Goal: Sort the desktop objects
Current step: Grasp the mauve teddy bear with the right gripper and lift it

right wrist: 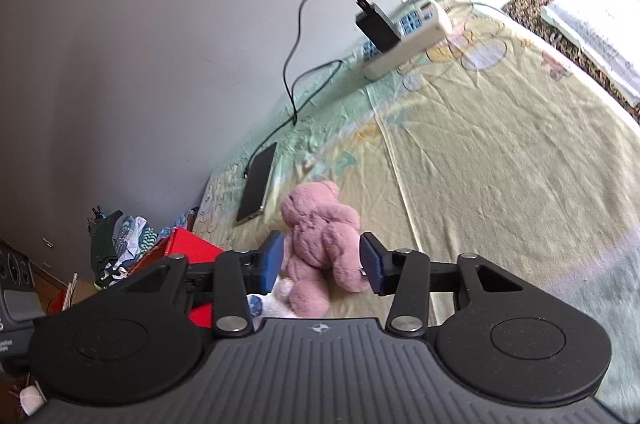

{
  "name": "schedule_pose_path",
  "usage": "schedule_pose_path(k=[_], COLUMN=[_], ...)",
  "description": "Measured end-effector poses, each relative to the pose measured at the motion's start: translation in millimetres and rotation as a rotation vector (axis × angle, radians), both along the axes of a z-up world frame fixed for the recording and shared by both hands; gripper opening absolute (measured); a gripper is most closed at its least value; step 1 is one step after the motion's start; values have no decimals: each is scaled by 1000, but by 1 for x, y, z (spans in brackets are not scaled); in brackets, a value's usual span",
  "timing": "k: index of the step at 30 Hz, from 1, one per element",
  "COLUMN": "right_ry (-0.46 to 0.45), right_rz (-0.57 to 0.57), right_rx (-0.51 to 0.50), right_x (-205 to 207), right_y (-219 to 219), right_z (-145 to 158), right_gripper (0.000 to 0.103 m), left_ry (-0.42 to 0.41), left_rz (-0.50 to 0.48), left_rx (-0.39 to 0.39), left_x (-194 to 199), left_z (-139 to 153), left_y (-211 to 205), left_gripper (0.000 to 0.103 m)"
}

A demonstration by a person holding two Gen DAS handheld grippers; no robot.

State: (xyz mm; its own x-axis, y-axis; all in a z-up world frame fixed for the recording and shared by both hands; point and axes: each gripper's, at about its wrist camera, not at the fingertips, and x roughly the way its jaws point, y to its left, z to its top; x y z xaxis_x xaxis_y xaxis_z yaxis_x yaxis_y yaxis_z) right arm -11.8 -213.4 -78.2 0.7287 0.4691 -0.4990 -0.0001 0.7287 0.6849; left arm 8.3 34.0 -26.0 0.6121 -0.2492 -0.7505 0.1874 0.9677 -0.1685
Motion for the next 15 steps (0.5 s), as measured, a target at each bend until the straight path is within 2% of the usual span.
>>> schedule_pose_path(k=[4,11,15], right_ry=[29,70,78], right_rz=[25,46,60], right_rx=[13,54,113], right_x=[17,47,64], right_y=[0,1,2], right_z=[-16,-41,-51], right_gripper=[41,41,41], left_ry=[37,84,122], left_rz=[8,-22,-29], left_rx=[27,63,47], left_x=[25,56,70], left_z=[-20,-47,-63], left_y=[-6,-13,-11], left_gripper=[76,63,63])
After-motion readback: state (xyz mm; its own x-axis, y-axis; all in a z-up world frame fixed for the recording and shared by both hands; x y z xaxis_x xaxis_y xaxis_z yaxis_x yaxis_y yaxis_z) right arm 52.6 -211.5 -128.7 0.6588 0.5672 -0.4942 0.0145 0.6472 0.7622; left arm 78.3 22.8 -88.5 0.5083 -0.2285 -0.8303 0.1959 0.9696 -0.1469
